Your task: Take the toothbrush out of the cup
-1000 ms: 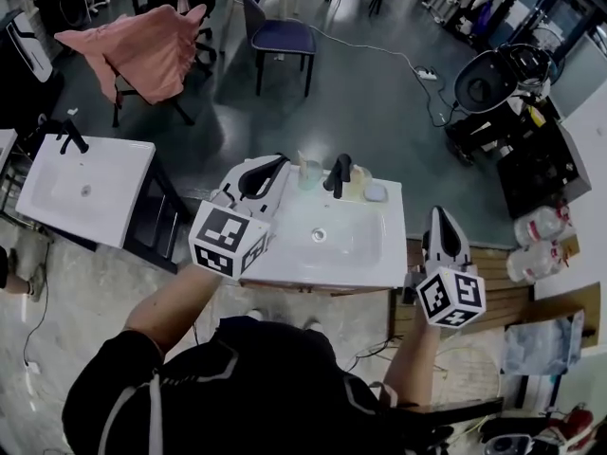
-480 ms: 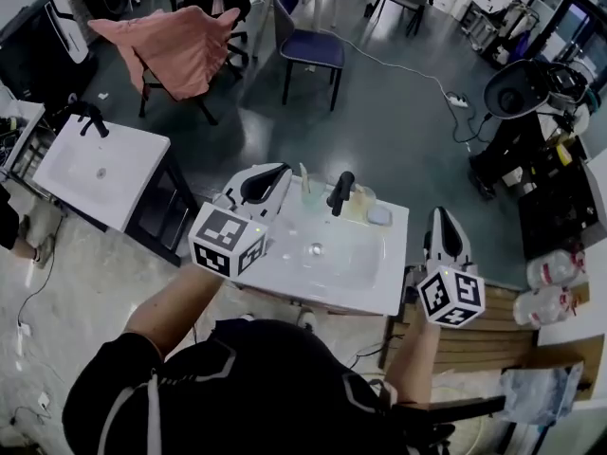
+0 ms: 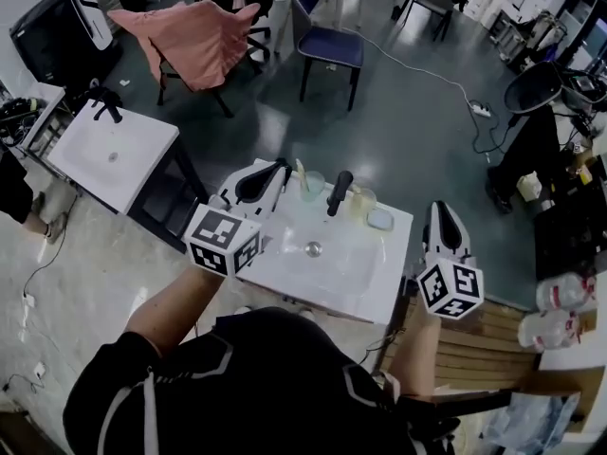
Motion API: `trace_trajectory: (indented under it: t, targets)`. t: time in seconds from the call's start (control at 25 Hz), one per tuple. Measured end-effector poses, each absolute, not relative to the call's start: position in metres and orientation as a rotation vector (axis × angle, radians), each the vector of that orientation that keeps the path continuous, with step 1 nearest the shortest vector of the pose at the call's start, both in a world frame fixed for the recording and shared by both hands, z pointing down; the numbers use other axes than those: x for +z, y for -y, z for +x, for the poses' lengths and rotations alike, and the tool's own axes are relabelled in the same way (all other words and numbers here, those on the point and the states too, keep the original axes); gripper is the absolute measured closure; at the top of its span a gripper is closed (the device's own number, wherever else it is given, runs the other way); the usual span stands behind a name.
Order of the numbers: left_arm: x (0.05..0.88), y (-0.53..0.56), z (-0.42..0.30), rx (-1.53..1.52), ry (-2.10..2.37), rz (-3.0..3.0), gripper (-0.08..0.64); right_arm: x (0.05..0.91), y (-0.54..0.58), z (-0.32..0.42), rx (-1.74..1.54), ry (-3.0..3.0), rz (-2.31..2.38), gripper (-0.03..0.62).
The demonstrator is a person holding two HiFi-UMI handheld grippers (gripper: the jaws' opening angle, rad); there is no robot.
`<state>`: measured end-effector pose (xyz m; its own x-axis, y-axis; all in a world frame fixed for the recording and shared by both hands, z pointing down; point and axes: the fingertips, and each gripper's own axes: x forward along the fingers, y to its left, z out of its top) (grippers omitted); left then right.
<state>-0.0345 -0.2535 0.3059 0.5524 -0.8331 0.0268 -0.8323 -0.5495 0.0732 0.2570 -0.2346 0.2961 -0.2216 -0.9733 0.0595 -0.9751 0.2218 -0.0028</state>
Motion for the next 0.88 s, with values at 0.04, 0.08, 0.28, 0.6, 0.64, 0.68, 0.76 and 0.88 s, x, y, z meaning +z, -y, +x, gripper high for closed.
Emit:
trace_trajectory:
  t: [0.04,0.08,0.28,0.6,0.64,0.68,0.76,0.88]
  targets:
    - [0.309,0.253,-0.032,-0.001,1.459,2.692,0.557,0.299,0.237,0.259,0.062,2.427,1.919,0.544]
    - [0.313,0.253,-0.03,0.013,1.465,2.684,0.557,0.303,0.239,0.261,0.062,2.434,1.906,0.538]
    - [0.33,0.243,-0.024,0.057,1.508,2.643,0.557,0.331,0.249,0.266,0.104,2.484,1.827,0.521]
    - [0.364,0.24,-0.02,0.105,1.559,2.541,0.557,0.387,0.269,0.269,0.157,2.484,1.69,0.492]
    - [0.367,0.24,-0.019,0.112,1.566,2.534,0.557,0.394,0.272,0.27,0.163,2.487,1.675,0.488]
    - [0.371,0.24,-0.018,0.118,1.573,2.526,0.557,0.402,0.275,0.271,0.169,2.491,1.659,0.486]
    - [0.379,0.239,-0.016,0.128,1.589,2.502,0.557,0.417,0.282,0.271,0.183,2.502,1.621,0.477]
    - [0.389,0.236,-0.013,0.146,1.612,2.47,0.557,0.438,0.289,0.269,0.193,2.521,1.556,0.46]
